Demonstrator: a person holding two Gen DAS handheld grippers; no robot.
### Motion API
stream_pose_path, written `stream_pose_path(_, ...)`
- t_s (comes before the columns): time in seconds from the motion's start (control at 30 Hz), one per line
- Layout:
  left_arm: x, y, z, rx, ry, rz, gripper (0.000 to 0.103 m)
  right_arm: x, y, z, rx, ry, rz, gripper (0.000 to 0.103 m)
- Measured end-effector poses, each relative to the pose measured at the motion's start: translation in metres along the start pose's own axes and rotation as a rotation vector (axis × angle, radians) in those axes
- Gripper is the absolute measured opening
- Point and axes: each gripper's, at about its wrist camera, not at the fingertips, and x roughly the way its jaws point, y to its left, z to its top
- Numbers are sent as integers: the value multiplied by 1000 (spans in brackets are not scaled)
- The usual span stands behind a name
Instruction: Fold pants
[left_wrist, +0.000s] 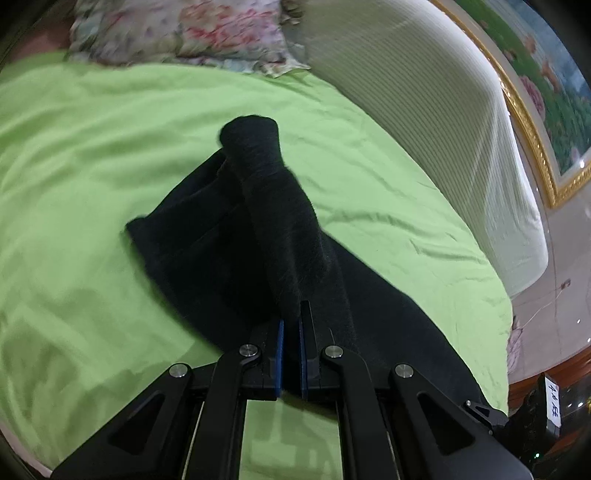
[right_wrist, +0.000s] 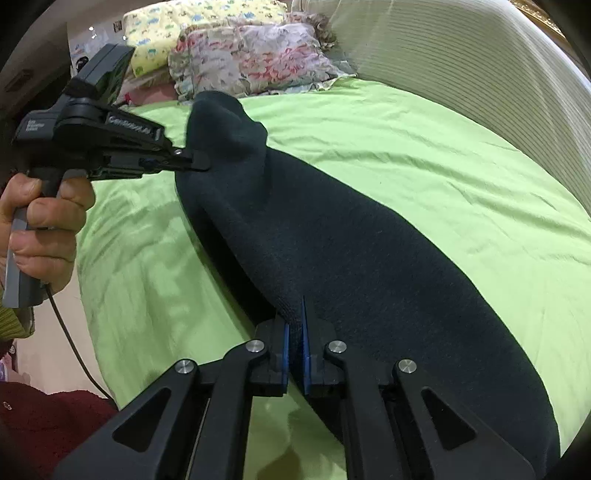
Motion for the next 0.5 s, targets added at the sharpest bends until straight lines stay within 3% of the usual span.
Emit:
stream_pose_path(0.4,9,36,-12,-47,43,-16,7,18,4,4,29,49,1,11)
stream_pose_path(0.5,5,38,-15,-42,52,-27,16,13,4,1,28,39,-4,12)
